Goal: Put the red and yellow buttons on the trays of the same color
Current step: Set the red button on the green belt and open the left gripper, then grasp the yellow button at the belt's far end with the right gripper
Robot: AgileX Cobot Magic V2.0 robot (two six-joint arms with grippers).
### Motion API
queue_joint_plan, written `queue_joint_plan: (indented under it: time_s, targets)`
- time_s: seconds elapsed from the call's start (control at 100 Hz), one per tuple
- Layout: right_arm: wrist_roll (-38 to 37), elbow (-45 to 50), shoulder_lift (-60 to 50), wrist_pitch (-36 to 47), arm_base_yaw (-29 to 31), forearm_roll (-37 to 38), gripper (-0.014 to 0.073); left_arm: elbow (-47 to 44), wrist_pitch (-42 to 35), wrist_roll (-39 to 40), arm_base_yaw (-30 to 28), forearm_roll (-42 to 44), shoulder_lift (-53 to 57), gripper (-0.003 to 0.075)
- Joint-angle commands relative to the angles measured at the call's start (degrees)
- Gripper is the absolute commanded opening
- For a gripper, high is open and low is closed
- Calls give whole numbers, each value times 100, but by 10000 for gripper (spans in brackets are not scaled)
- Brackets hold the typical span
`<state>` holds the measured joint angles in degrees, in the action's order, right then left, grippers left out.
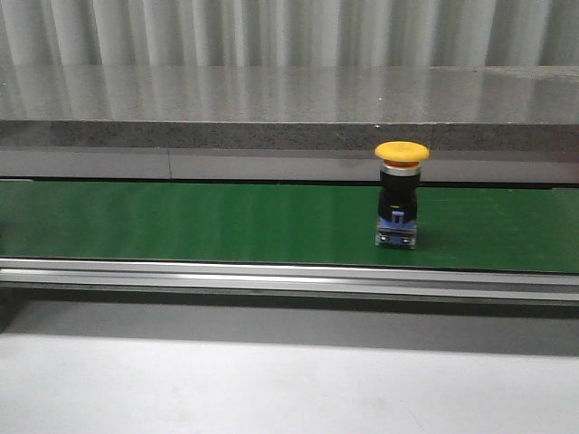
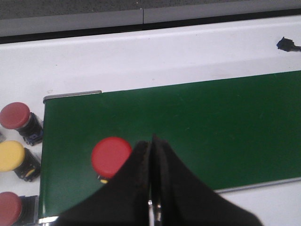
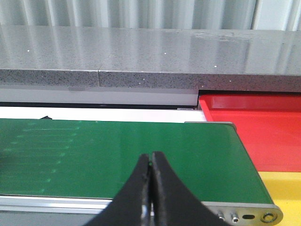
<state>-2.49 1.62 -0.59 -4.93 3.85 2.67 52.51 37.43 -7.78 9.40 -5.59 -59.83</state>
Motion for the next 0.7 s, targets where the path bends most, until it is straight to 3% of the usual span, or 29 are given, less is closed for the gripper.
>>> queue_joint_plan:
  time_s: [0.0,0.3,0.69]
  targets:
    - [24,-115,-82,449,9,76,-64,-254,-502,-7,49,-69,596,-20]
    - [24,-191,-82,760,9,76,-64,-1338,-386,-7,49,-112,2207,-20]
    - [42,-2025,1150,-752,-4,192,-64,-1604,-22,-7,49,-122,3055,-20]
